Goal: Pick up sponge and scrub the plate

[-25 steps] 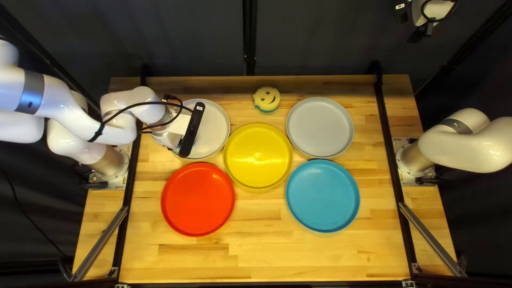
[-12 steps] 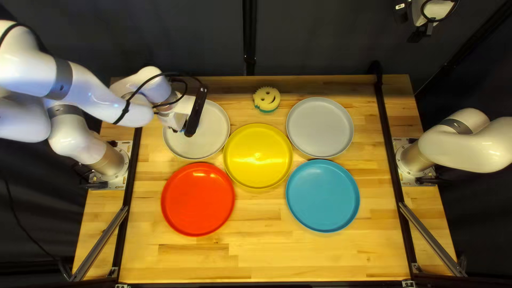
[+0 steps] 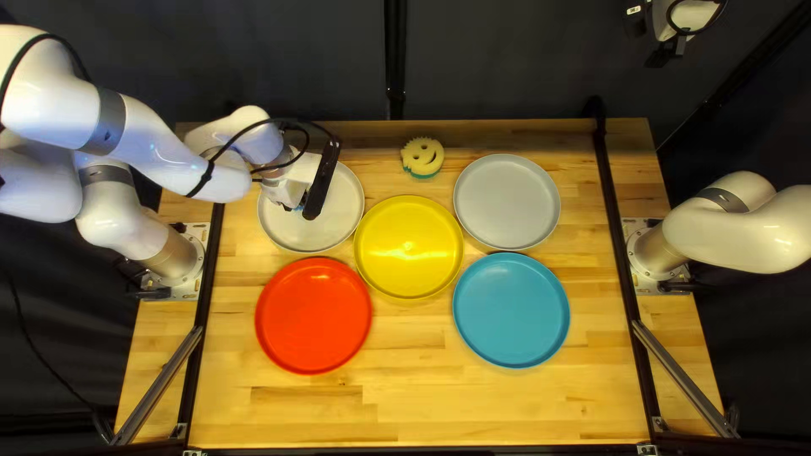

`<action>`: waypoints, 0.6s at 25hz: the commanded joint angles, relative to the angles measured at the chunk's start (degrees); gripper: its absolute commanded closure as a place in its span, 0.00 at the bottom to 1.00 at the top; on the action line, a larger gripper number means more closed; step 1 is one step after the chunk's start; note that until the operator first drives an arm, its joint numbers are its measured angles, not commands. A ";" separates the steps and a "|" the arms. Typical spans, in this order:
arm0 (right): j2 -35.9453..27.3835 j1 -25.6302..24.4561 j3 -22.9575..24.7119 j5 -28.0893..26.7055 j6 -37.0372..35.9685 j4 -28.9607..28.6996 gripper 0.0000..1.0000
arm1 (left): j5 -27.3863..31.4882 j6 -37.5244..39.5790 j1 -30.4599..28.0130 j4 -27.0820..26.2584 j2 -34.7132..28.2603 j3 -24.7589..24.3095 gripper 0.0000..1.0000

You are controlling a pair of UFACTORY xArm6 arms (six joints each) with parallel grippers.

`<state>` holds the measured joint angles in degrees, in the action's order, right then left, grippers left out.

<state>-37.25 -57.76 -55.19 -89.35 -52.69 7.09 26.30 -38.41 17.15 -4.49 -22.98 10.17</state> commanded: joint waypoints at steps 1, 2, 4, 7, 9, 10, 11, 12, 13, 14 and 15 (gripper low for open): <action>0.00 0.00 0.00 0.00 0.00 0.00 0.00 | 0.55 4.87 -3.98 1.69 -2.19 -1.52 1.00; 0.00 0.00 0.00 0.00 0.00 0.00 0.00 | 0.52 6.14 -5.08 2.06 -2.39 -1.67 1.00; 0.00 0.00 0.00 0.00 0.00 0.00 0.00 | 0.18 7.00 -5.83 2.37 -2.17 -1.65 1.00; 0.00 0.00 0.00 0.00 0.00 0.00 0.00 | -0.74 4.18 -3.70 1.51 -0.78 -1.02 1.00; 0.00 0.00 0.00 0.00 0.00 0.00 0.00 | -1.34 1.78 -1.80 0.79 0.82 0.08 1.00; 0.00 0.00 0.00 0.00 0.00 0.00 0.00 | -1.47 0.36 -0.65 0.42 1.68 0.85 1.00; 0.00 0.00 0.00 0.00 0.00 0.00 0.00 | -1.48 -0.54 0.09 0.20 2.15 1.38 1.00; 0.00 0.00 0.00 0.00 0.00 0.00 0.00 | -1.56 -2.31 1.60 -0.10 2.66 2.09 1.00; 0.00 0.00 0.00 0.00 0.00 0.00 0.00 | -1.76 -3.24 2.35 -0.24 2.85 2.36 1.00; 0.00 0.00 0.00 0.00 0.00 0.00 0.00 | -1.93 -5.11 3.89 -0.68 3.43 3.11 1.00; 0.00 0.00 0.00 0.00 0.00 0.00 0.00 | -2.07 -5.97 4.60 -0.85 4.11 3.86 1.00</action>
<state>-37.25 -57.76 -55.19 -89.35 -52.69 7.09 24.71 -41.36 19.42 -4.53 -20.28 12.36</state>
